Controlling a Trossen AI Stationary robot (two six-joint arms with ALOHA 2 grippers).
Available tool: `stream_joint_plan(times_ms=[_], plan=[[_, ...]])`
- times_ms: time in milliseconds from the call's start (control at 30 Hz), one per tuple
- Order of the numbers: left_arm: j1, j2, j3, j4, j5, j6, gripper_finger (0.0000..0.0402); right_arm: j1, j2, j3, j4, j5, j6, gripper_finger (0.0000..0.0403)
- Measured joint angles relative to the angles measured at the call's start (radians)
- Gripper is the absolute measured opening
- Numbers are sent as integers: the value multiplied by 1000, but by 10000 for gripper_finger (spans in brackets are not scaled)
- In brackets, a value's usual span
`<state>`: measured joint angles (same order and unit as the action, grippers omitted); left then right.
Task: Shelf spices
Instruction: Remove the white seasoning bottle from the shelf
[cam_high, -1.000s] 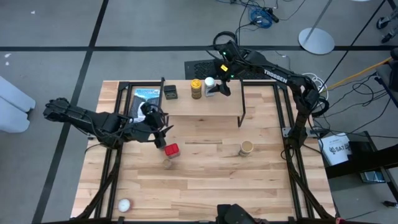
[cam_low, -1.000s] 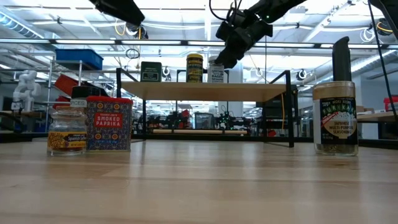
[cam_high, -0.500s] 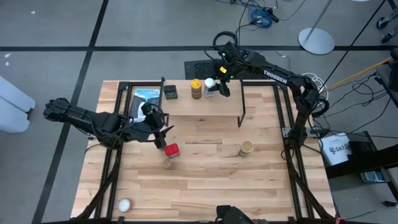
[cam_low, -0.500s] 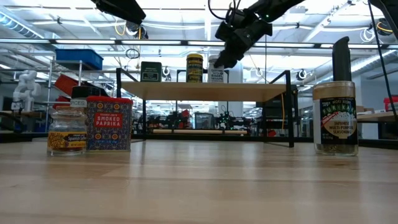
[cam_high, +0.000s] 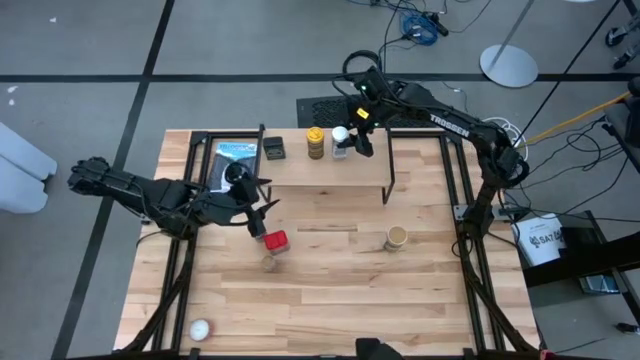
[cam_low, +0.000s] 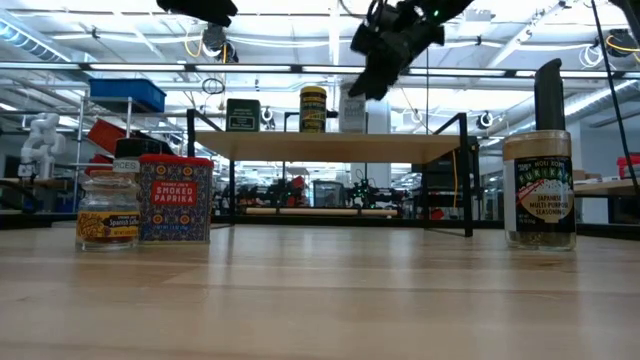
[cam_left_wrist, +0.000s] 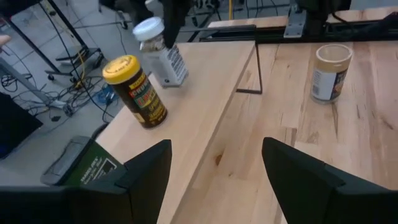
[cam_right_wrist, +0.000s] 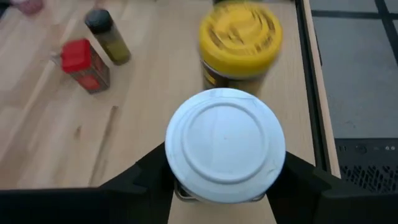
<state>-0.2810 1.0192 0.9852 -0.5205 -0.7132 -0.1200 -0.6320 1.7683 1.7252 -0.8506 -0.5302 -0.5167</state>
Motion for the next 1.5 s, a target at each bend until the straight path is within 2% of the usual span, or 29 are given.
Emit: stream_joint_plan(times_ms=[333, 533, 667, 867, 1133, 1367, 1500], plan=[[0, -32, 0, 20, -2, 3, 261, 99, -190, 0, -101, 135, 139, 190], [0, -32, 0, 17, 3, 6, 261, 206, -303, 0, -179, 220, 237, 188], [-2, -32, 0, 14, 11, 6, 261, 289, -374, 0, -235, 237, 320, 189], [-1, -32, 0, 15, 53, 5, 261, 408, -465, 0, -302, 352, 466, 189], [-1, -32, 0, 22, 56, -3, 261, 542, -518, 0, -438, 460, 624, 189], [-1, -32, 0, 36, 60, -10, 261, 629, -520, -6, -482, 458, 741, 190], [-1, -32, 0, 35, 95, -31, 261, 699, -521, -51, -498, 458, 830, 188]])
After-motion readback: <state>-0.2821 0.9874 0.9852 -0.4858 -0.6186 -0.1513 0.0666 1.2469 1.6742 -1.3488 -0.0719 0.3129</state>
